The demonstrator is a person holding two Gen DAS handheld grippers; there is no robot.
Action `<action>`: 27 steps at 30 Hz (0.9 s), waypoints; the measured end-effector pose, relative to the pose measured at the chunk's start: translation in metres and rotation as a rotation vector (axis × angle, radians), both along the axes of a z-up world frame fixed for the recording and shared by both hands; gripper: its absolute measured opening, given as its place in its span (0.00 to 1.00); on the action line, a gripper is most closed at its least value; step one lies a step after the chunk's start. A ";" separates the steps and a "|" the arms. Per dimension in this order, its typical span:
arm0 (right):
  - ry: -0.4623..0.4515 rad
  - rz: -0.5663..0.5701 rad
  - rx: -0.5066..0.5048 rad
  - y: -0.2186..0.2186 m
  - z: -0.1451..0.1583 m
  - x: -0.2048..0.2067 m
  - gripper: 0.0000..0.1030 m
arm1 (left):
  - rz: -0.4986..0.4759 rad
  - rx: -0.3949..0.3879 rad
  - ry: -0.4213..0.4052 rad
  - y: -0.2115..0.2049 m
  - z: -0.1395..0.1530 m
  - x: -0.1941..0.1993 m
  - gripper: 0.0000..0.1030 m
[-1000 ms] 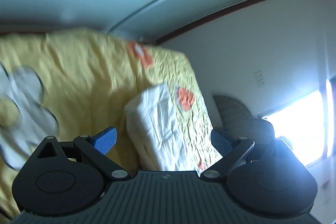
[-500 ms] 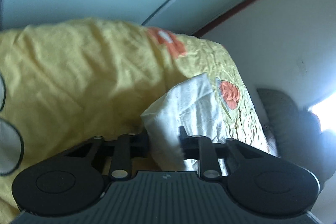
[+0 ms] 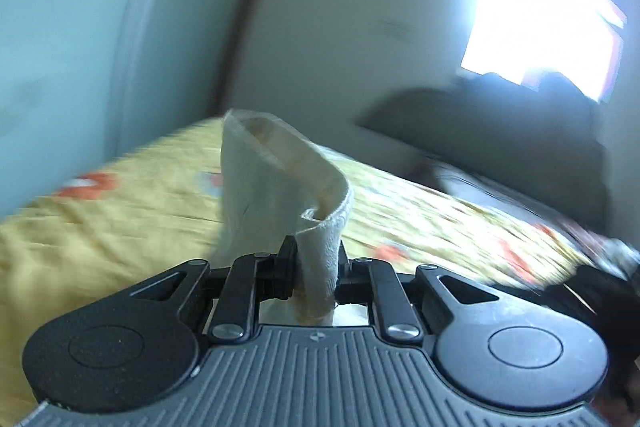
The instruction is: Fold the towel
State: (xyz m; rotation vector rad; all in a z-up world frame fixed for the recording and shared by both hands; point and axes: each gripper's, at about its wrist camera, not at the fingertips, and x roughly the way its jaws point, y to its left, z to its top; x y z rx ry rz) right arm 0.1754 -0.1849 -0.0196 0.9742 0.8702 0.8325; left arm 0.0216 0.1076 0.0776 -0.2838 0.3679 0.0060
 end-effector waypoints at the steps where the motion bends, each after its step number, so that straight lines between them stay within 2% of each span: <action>1: 0.019 -0.003 0.020 -0.007 -0.004 0.000 0.70 | -0.052 -0.003 0.010 -0.016 -0.005 0.002 0.15; 5: 0.119 -0.020 0.123 -0.026 -0.031 0.003 0.70 | -0.186 0.003 0.104 -0.070 -0.041 0.012 0.15; 8: 0.193 -0.017 0.105 -0.024 -0.047 0.005 0.73 | -0.237 -0.009 0.189 -0.087 -0.065 0.015 0.15; 14: 0.156 0.024 0.020 -0.004 -0.041 0.010 0.72 | -0.304 0.009 0.176 -0.092 -0.071 0.003 0.15; 15: 0.162 0.026 -0.006 0.001 -0.041 0.013 0.73 | -0.331 0.033 0.184 -0.094 -0.071 0.003 0.27; 17: 0.157 0.040 -0.042 0.005 -0.039 0.015 0.71 | -0.372 0.083 0.196 -0.094 -0.073 0.022 0.32; 18: 0.151 0.049 -0.053 0.006 -0.038 0.015 0.71 | -0.386 0.081 0.195 -0.092 -0.072 0.019 0.37; 19: 0.146 0.057 -0.061 0.006 -0.036 0.016 0.71 | -0.408 0.061 0.199 -0.088 -0.072 0.018 0.47; 21: 0.140 0.065 -0.056 0.005 -0.038 0.015 0.70 | -0.452 0.013 0.223 -0.078 -0.068 0.011 0.57; 24: 0.133 0.064 -0.040 0.003 -0.040 0.012 0.70 | -0.437 -0.015 0.207 -0.055 -0.060 -0.008 0.61; 25: 0.130 0.063 -0.040 0.002 -0.041 0.011 0.70 | -0.405 -0.008 0.196 -0.047 -0.056 -0.016 0.65; 27: 0.118 0.065 -0.057 0.002 -0.040 0.008 0.70 | -0.349 0.026 0.200 -0.034 -0.049 -0.027 0.65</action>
